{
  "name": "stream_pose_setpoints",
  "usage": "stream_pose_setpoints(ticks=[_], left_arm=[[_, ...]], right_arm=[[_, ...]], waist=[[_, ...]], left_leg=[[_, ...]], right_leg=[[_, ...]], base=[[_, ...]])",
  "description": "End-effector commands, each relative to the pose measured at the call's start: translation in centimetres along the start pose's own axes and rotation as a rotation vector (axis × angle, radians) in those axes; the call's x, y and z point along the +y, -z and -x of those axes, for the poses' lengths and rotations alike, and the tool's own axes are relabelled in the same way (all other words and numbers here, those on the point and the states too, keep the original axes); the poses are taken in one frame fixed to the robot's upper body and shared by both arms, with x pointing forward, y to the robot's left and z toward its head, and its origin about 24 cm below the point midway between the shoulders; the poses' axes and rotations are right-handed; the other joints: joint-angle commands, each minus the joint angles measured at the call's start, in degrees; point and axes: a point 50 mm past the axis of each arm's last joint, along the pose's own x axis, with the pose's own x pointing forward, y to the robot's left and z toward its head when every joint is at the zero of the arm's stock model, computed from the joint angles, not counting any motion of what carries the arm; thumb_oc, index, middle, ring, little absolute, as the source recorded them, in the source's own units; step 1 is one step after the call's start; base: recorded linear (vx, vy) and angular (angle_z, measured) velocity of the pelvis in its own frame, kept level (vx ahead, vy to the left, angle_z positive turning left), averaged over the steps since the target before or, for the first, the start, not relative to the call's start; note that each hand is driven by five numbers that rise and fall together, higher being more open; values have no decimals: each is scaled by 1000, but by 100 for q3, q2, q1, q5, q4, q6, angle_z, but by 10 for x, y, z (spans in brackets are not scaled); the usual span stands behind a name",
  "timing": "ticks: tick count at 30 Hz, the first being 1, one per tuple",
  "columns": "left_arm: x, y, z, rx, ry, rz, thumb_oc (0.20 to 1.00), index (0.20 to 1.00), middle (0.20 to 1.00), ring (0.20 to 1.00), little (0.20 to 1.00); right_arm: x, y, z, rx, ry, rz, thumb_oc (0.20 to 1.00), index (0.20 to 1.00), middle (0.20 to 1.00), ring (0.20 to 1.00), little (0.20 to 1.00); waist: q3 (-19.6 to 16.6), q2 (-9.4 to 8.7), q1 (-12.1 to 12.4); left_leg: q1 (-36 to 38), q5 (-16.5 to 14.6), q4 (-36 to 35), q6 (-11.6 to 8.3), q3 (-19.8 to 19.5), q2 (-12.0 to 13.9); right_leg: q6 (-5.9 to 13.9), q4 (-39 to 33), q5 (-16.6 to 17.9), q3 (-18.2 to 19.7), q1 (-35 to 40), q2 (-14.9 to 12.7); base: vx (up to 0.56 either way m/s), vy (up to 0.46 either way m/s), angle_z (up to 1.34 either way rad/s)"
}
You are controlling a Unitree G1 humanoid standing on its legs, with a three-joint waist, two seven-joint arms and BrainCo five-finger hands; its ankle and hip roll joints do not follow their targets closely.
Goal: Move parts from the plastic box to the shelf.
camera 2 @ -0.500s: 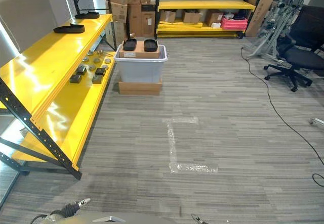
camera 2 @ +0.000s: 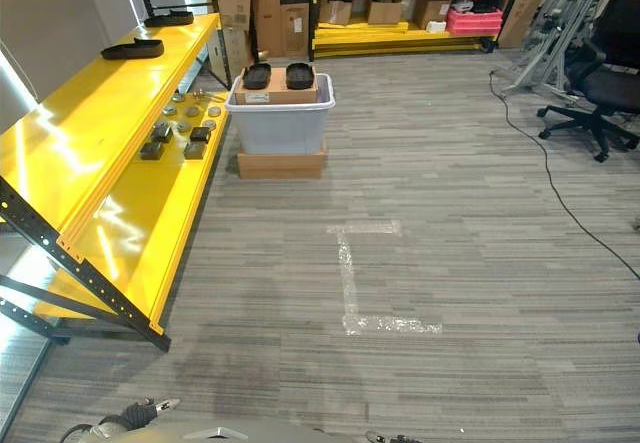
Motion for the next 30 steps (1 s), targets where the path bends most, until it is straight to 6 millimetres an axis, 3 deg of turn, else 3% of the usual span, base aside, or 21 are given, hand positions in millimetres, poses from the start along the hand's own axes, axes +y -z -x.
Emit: stream_pose_setpoints(ticks=[1, 5, 11, 17, 20, 24, 27, 30], left_arm=[[15, -24, -2, -61, -54, -11, 1000, 1000, 1000, 1000, 1000], [22, -33, -2, -113, -87, -58, 1000, 1000, 1000, 1000, 1000], [31, -25, -1, -86, -115, -53, 1000, 1000, 1000, 1000, 1000], [35, -10, 0, -51, -120, 0, 1000, 1000, 1000, 1000, 1000], [35, -7, 0, -44, -116, 5, 1000, 1000, 1000, 1000, 1000], [37, -20, 0, -88, -126, -23, 1000, 1000, 1000, 1000, 1000], [36, -18, 0, -83, -130, -33, 1000, 1000, 1000, 1000, 1000], [35, -14, 0, -75, -139, -34, 1000, 1000, 1000, 1000, 1000]], right_arm=[[-7, 3, 0, 18, 57, 45, 1000, 1000, 1000, 1000, 1000], [-10, -4, 0, -11, 62, 45, 1000, 1000, 1000, 1000, 1000], [-18, -14, 0, -46, 72, -62, 1000, 1000, 1000, 1000, 1000], [-19, -5, 1, -3, 61, -15, 1000, 1000, 1000, 1000, 1000], [-19, -9, 1, -16, 63, -9, 1000, 1000, 1000, 1000, 1000], [-11, -43, 0, -137, 66, 71, 1000, 1000, 1000, 1000, 1000], [-7, -51, 1, -179, 70, 86, 1000, 1000, 1000, 1000, 1000], [-4, -61, 2, -239, 98, 154, 1000, 1000, 1000, 1000, 1000]], waist=[[-34, -219, -25], [18, -236, 7], [100, -246, 18], [138, -289, 34], [200, -294, 23], [644, -238, -79], [675, -220, -74], [620, -280, -59]], left_leg=[[80, -332, -38, -286, -213, 122], [49, -336, -38, -248, -232, 83], [-46, -335, -38, -173, -172, 15], [-76, -373, -38, -98, -117, -43], [-100, -365, -38, -60, -124, -48], [-97, -344, -38, 40, -59, -15], [-68, -391, -38, -2, 26, 43], [-19, -472, -38, -48, 220, 28]], right_leg=[[567, 31, -297, 119, 186, -406], [607, 73, -266, 119, 132, -448], [699, 235, -190, 221, -95, -548], [755, 316, -141, 318, -218, -602], [780, 631, -193, 386, -385, -597], [950, 2075, -33, 530, -1258, -536], [953, 2012, -80, 311, -1365, -559], [819, 1137, 87, -73, -1356, -483]], base=[[0, 0, 0], [-22, 49, 0], [-24, 92, -2], [4, 73, -10], [-6, 68, -7], [-90, 84, -11], [43, -14, -11], [91, -76, -38]])
